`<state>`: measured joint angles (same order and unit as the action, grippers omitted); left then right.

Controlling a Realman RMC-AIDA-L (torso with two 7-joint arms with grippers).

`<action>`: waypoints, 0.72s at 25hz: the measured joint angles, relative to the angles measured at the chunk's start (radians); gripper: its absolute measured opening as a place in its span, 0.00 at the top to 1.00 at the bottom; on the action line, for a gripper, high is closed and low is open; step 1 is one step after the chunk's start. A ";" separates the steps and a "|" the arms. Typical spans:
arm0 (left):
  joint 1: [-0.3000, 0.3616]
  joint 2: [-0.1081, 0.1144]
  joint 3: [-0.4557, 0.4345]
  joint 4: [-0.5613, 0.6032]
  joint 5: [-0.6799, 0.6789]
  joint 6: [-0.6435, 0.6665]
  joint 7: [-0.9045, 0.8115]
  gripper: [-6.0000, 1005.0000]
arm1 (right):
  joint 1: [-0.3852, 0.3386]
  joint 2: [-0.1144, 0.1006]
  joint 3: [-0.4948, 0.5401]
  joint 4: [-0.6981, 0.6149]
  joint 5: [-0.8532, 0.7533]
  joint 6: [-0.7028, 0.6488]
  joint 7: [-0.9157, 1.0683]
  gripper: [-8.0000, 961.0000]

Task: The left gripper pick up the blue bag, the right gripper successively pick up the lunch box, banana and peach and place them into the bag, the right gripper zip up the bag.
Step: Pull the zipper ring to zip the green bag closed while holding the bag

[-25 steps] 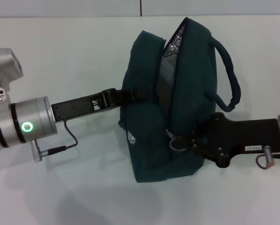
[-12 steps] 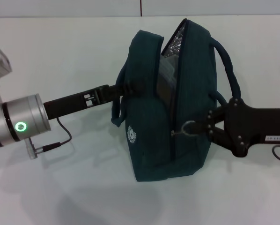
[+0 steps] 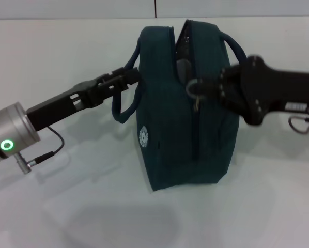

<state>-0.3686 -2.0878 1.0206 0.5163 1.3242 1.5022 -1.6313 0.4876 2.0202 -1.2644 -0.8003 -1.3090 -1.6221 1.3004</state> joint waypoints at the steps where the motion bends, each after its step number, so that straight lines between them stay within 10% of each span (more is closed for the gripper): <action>1: 0.007 0.000 0.000 -0.002 -0.016 0.002 0.017 0.16 | 0.005 0.000 0.000 -0.011 0.012 0.010 -0.001 0.98; 18: 0.079 0.019 -0.025 0.005 -0.055 0.035 0.069 0.16 | 0.167 0.001 -0.008 0.068 0.027 0.224 -0.014 0.98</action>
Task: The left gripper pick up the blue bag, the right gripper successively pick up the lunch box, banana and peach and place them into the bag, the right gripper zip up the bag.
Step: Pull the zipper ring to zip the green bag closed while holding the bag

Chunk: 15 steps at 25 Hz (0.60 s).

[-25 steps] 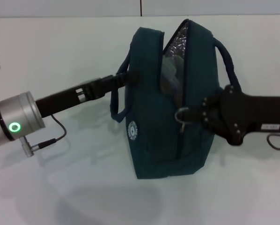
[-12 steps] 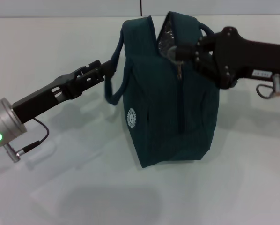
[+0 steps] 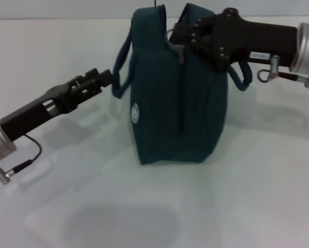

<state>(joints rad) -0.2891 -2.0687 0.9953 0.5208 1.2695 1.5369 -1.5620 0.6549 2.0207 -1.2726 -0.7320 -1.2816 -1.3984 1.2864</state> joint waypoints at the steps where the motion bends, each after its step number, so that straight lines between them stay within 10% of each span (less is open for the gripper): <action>1: 0.002 0.001 -0.014 0.000 0.001 0.004 0.000 0.16 | 0.010 0.001 -0.006 0.000 0.000 -0.002 0.000 0.98; 15: -0.009 0.010 -0.056 0.004 0.027 0.011 0.000 0.17 | 0.105 0.007 -0.141 0.007 0.062 0.025 -0.026 0.97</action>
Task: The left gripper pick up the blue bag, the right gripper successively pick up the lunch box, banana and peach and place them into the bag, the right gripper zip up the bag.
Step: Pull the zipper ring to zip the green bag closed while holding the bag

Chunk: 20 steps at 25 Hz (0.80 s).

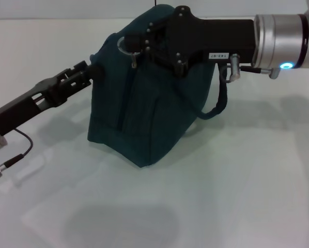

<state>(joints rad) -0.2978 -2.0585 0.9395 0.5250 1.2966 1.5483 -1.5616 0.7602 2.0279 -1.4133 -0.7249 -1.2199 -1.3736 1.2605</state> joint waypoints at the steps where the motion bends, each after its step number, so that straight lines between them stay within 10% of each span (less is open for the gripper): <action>1: -0.005 -0.002 0.000 0.000 0.010 0.000 0.000 0.17 | -0.003 0.000 -0.002 0.000 0.005 0.001 -0.002 0.97; 20: -0.030 -0.013 -0.005 -0.010 0.083 0.002 0.011 0.37 | -0.038 0.000 -0.004 0.001 0.019 0.001 0.004 0.97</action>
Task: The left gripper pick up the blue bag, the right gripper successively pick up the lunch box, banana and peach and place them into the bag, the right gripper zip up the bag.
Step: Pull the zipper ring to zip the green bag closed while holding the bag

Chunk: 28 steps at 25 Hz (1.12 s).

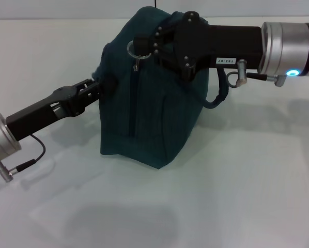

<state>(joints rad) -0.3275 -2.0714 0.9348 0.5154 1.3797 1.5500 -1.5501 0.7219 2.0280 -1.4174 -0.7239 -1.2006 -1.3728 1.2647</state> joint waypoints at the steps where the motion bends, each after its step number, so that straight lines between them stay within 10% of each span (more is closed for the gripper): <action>1: 0.000 0.000 0.001 0.000 0.001 0.000 0.000 0.46 | -0.001 0.000 0.000 0.000 0.000 0.000 0.002 0.97; 3: 0.000 -0.001 0.007 -0.001 0.002 0.000 0.000 0.63 | -0.003 0.000 -0.001 0.001 0.000 0.001 0.004 0.97; 14: 0.002 -0.004 0.022 -0.002 0.007 0.050 0.012 0.85 | -0.013 0.000 -0.009 0.025 0.016 -0.002 0.027 0.97; 28: 0.005 -0.008 0.022 -0.001 0.062 0.079 0.029 0.93 | -0.046 -0.012 0.048 0.029 0.063 -0.010 0.209 0.97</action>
<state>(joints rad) -0.3222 -2.0795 0.9571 0.5141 1.4420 1.6285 -1.5213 0.6760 2.0159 -1.3692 -0.6947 -1.1376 -1.3827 1.4742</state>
